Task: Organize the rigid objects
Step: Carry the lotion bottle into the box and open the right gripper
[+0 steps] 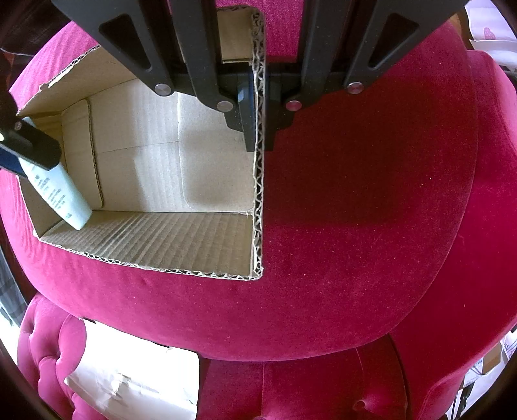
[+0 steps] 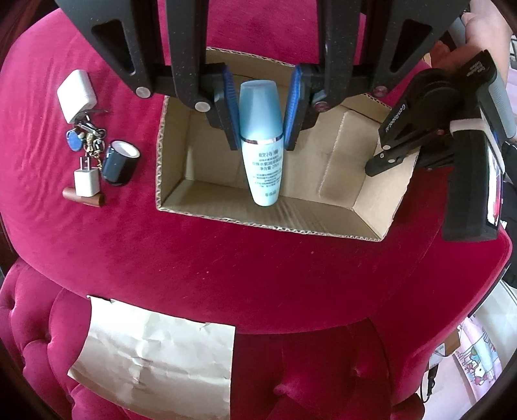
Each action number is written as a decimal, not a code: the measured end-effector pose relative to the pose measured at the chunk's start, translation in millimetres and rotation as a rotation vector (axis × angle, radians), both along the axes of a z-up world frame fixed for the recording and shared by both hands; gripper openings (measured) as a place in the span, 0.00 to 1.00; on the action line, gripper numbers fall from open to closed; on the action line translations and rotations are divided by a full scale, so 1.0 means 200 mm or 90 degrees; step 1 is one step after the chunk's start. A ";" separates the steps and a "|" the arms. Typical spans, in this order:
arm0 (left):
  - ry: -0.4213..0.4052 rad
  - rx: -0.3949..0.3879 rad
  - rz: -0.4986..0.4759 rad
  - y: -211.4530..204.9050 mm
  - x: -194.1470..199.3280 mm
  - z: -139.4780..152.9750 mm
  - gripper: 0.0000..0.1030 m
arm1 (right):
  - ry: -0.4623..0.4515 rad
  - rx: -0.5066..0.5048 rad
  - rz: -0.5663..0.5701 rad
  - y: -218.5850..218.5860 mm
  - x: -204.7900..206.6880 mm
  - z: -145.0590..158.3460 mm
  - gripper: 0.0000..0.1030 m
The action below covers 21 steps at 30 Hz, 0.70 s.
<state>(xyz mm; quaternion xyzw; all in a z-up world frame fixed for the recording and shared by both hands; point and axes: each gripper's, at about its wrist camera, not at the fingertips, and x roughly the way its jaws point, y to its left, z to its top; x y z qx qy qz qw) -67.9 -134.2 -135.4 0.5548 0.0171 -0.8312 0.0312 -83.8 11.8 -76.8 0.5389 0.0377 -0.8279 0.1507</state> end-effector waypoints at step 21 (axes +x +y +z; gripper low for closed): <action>-0.001 -0.002 -0.002 0.04 -0.04 -0.01 0.03 | 0.071 0.034 0.009 -0.02 0.02 0.05 1.00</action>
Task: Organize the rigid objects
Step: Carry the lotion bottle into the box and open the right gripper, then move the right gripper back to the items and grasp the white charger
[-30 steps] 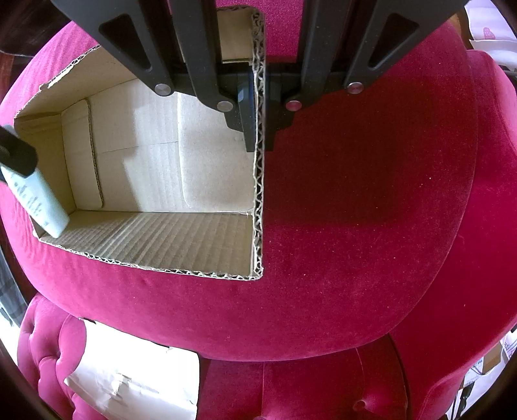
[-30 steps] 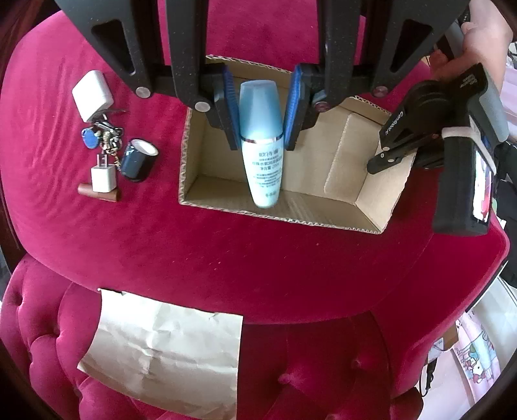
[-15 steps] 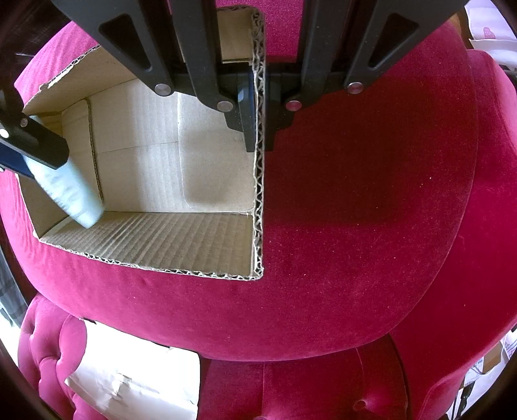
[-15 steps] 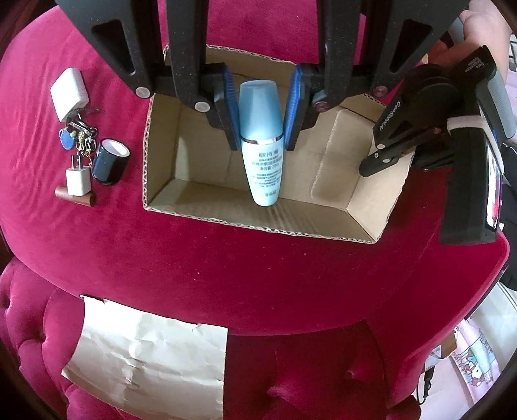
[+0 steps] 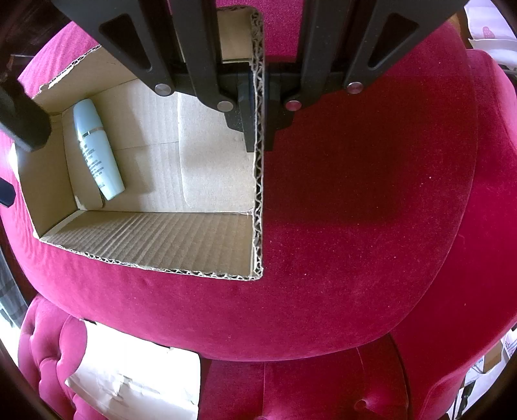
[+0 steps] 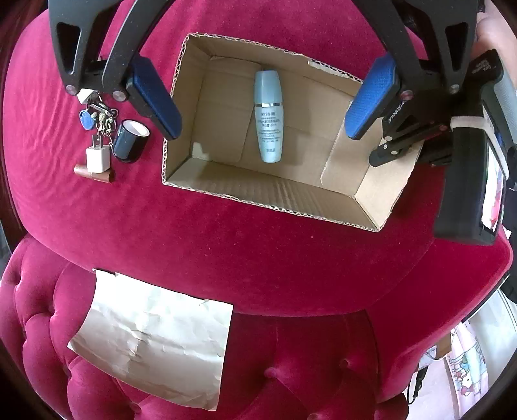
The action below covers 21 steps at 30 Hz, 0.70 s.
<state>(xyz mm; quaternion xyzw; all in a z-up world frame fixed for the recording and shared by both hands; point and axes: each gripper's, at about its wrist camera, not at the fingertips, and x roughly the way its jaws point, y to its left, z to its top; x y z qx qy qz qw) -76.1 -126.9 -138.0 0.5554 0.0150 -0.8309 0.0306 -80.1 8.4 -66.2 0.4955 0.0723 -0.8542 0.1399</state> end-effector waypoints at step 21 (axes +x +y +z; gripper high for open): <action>0.000 -0.006 0.002 0.04 -0.06 -0.02 0.03 | 0.010 0.001 -0.090 0.40 -0.01 0.09 1.00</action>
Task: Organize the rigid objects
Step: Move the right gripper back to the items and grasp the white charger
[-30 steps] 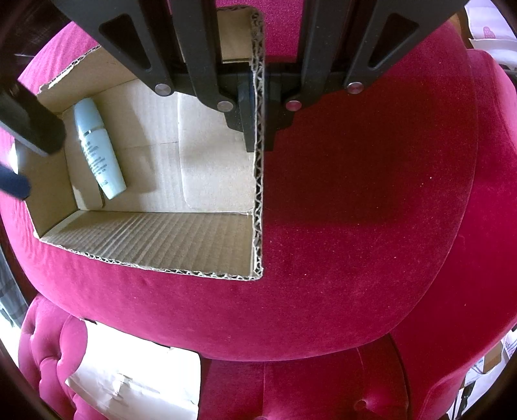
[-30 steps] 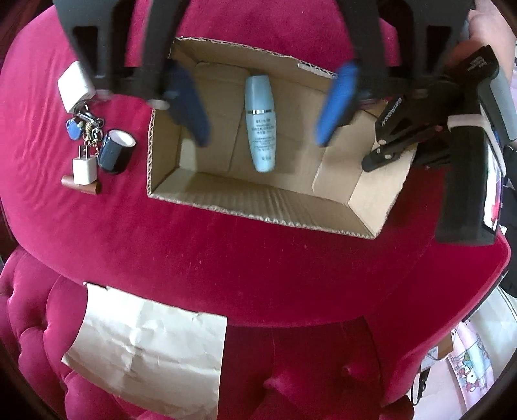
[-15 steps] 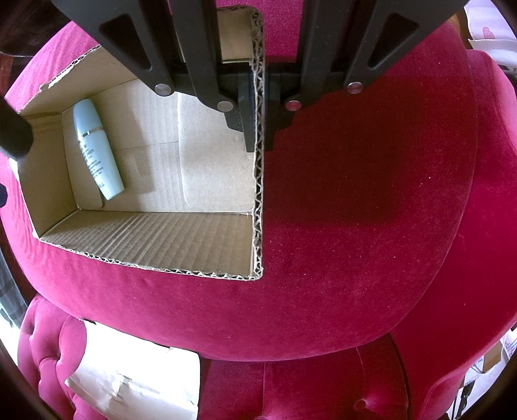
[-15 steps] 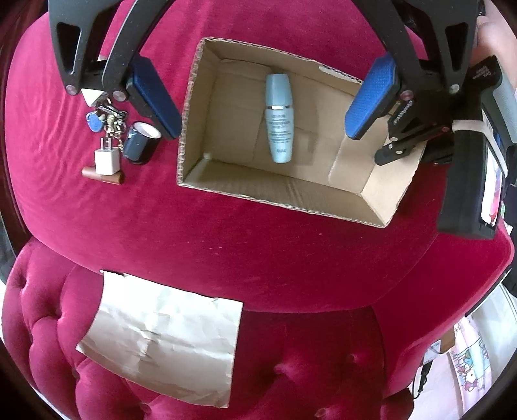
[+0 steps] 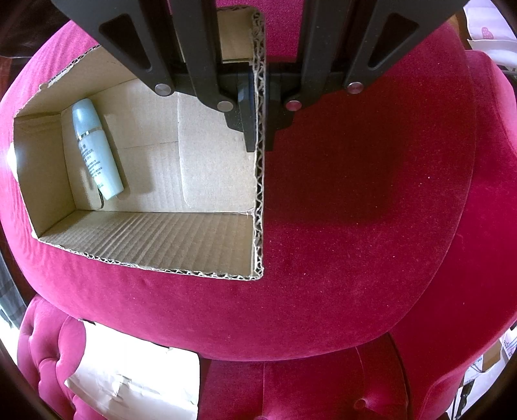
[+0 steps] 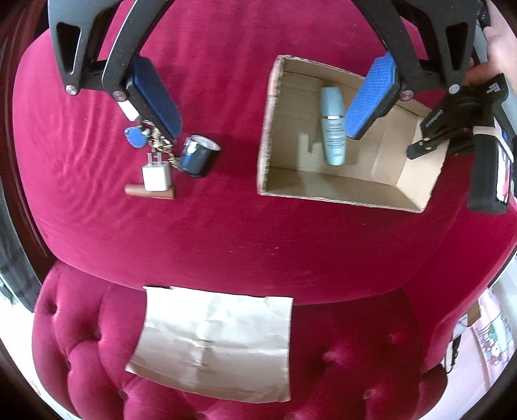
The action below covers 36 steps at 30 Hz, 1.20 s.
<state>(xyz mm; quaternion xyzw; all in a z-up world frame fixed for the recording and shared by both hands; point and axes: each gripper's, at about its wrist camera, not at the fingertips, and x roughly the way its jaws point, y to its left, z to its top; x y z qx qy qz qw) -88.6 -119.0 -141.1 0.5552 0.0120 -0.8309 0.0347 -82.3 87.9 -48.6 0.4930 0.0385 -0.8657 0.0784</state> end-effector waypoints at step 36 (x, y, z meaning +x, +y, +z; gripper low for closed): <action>-0.002 -0.002 0.000 -0.07 0.09 0.04 0.03 | -0.106 0.021 -0.188 0.65 -0.05 -0.32 1.00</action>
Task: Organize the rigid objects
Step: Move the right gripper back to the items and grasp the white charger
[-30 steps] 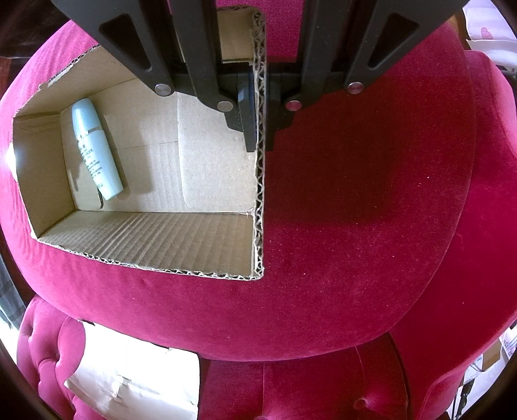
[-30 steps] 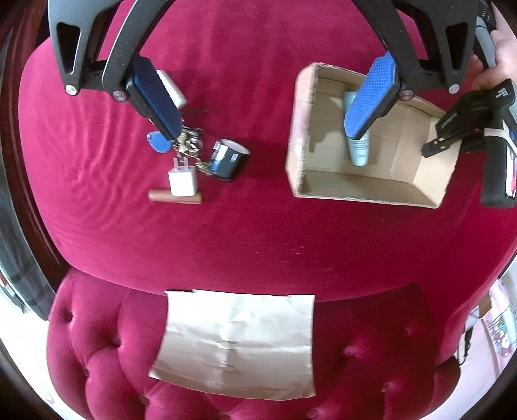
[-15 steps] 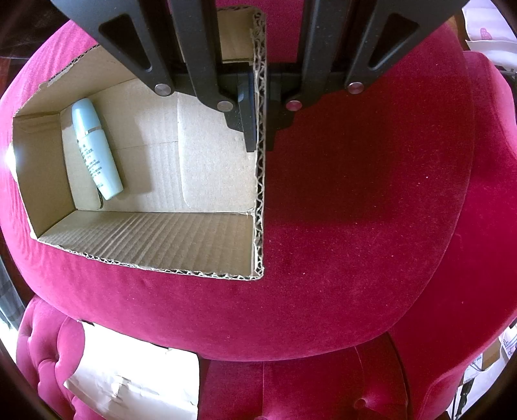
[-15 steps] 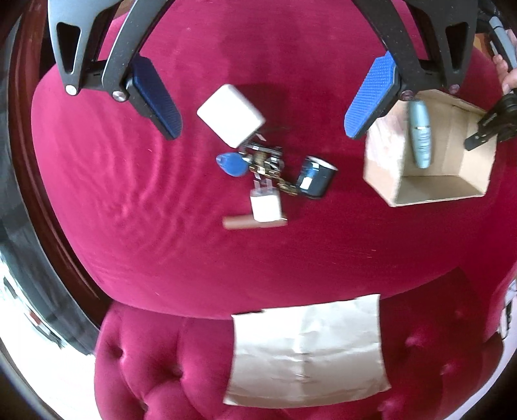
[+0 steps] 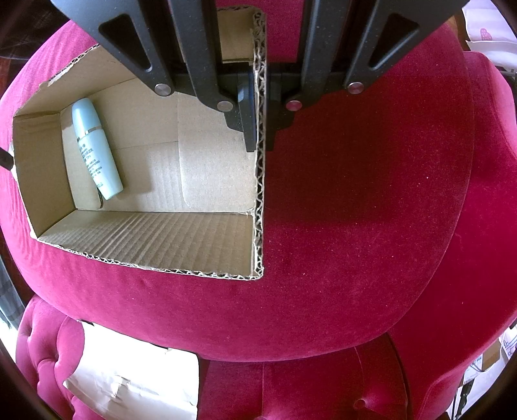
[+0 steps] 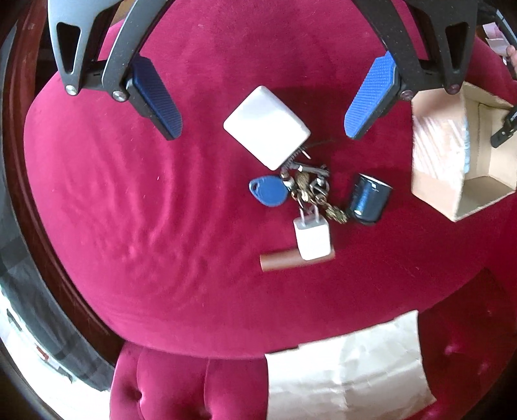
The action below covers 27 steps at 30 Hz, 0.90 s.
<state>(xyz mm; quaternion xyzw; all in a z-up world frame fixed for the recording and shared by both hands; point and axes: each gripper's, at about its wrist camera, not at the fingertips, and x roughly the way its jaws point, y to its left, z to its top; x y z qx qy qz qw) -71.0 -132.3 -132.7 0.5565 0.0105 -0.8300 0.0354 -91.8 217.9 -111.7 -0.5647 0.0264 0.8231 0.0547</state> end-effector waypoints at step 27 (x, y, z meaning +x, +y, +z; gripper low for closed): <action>0.000 -0.001 -0.001 0.00 0.00 0.00 0.03 | -0.040 -0.020 -0.015 0.00 -0.03 -0.14 0.65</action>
